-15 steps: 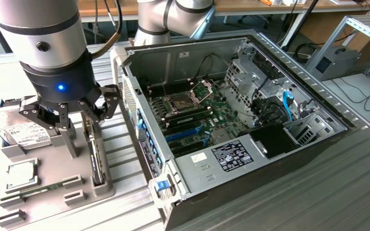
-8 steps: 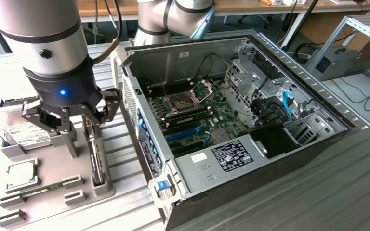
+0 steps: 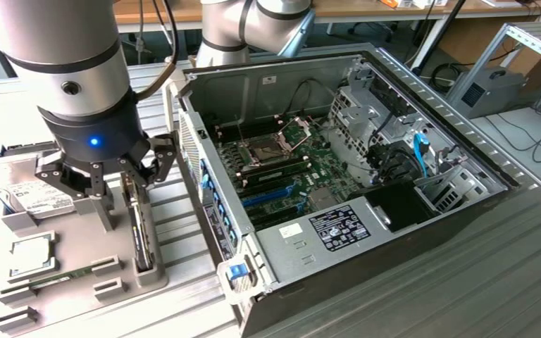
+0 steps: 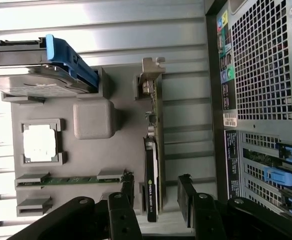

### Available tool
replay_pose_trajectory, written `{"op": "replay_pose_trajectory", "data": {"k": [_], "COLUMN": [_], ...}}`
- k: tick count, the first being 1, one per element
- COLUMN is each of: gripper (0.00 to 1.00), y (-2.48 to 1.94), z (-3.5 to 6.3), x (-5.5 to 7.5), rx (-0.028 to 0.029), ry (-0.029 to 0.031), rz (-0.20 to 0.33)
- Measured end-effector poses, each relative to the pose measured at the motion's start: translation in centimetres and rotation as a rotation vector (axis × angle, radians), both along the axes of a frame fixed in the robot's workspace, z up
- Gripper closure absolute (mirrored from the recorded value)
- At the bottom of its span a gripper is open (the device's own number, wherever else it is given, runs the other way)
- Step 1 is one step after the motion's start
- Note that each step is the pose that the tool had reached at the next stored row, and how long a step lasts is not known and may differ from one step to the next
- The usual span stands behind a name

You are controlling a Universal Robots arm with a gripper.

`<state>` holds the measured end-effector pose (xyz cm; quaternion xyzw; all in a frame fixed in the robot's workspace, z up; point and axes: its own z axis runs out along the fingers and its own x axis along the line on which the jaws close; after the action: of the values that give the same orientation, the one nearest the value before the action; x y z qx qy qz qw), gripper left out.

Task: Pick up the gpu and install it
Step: 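Pick up the gpu and move the gpu toward the slot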

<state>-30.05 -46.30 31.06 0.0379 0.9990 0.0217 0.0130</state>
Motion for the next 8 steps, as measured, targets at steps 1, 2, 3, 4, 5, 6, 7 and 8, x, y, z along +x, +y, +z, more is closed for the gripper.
{"op": "replay_pose_trajectory", "data": {"k": [1, 2, 3, 4, 5, 6, 7, 8], "gripper": [0.52, 0.52, 0.52, 0.52, 0.52, 0.52, 0.52, 0.52], "y": [0.0, 0.0, 0.0, 0.0, 0.0, 0.0, 0.0, 0.0], "z": [-0.08, -0.16, -0.24, -0.31, -0.38, -0.44, -0.5, -0.58], "x": [0.0, 0.0, 0.0, 0.0, 0.0, 0.0, 0.0, 0.0], "rx": [0.0, 0.0, 0.0, 0.0001, 0.0001, 0.0001, 0.0001, 0.0], "ry": [0.0, 0.0, 0.0, -0.0001, -0.0001, 0.0, -0.0001, 0.0], "rz": [0.0, 0.0, 0.0, 0.0, 0.0, 0.0, 0.0, 0.0]}}
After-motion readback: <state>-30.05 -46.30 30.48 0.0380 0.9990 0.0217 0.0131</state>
